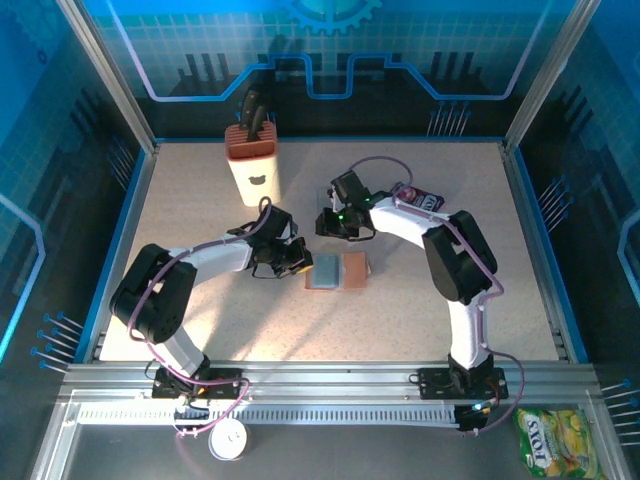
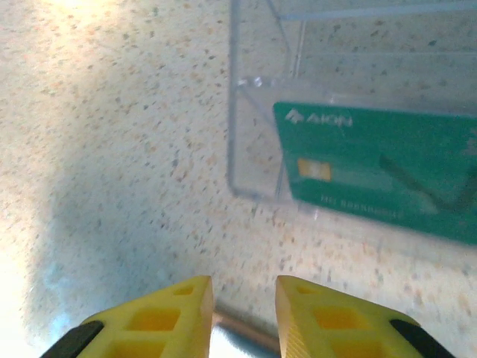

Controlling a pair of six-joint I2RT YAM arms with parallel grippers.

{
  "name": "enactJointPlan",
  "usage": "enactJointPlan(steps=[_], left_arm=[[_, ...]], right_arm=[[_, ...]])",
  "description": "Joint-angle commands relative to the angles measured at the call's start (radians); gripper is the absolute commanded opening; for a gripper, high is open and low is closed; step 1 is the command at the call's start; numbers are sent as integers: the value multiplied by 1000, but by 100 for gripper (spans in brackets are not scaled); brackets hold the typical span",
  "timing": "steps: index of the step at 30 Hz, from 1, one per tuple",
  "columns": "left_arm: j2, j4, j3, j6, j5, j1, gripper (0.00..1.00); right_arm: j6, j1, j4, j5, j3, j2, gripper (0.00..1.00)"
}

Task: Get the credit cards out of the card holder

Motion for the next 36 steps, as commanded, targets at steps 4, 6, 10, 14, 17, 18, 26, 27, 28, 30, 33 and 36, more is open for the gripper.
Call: enactJointPlan(steps=[4, 6, 10, 14, 17, 18, 26, 27, 28, 30, 33, 36], left_arm=[[29, 20, -15, -6, 2, -20, 2], [37, 3, -13, -2, -13, -22, 2], [56, -9, -18, 4, -20, -24, 1], [69, 0, -27, -4, -17, -25, 1], [78, -12, -30, -5, -24, -26, 1], [84, -13, -30, -4, -23, -26, 1], [95, -15, -40, -7, -26, -26, 1], [94, -13, -40, -7, -25, -26, 1], [95, -13, -39, -7, -26, -25, 1], [95, -14, -41, -7, -26, -25, 1], [95, -9, -45, -6, -26, -24, 1], [92, -6, -47, -6, -26, -24, 1]], right_arm=[[-30, 10, -33, -26, -103, -175, 32], [-33, 9, -48, -27, -137, -205, 32], [-22, 12, -58, -30, -215, -253, 33], [-1, 12, -30, -66, -286, -276, 33], [16, 11, -2, -115, -319, -264, 33], [23, 12, 13, -137, -329, -262, 34], [86, 24, 106, -229, -374, -245, 34], [88, 28, 111, -236, -374, -239, 34], [93, 31, 118, -243, -374, -234, 34], [99, 37, 123, -254, -367, -224, 34], [102, 47, 128, -259, -362, -213, 36], [104, 50, 121, -255, -357, -193, 40]])
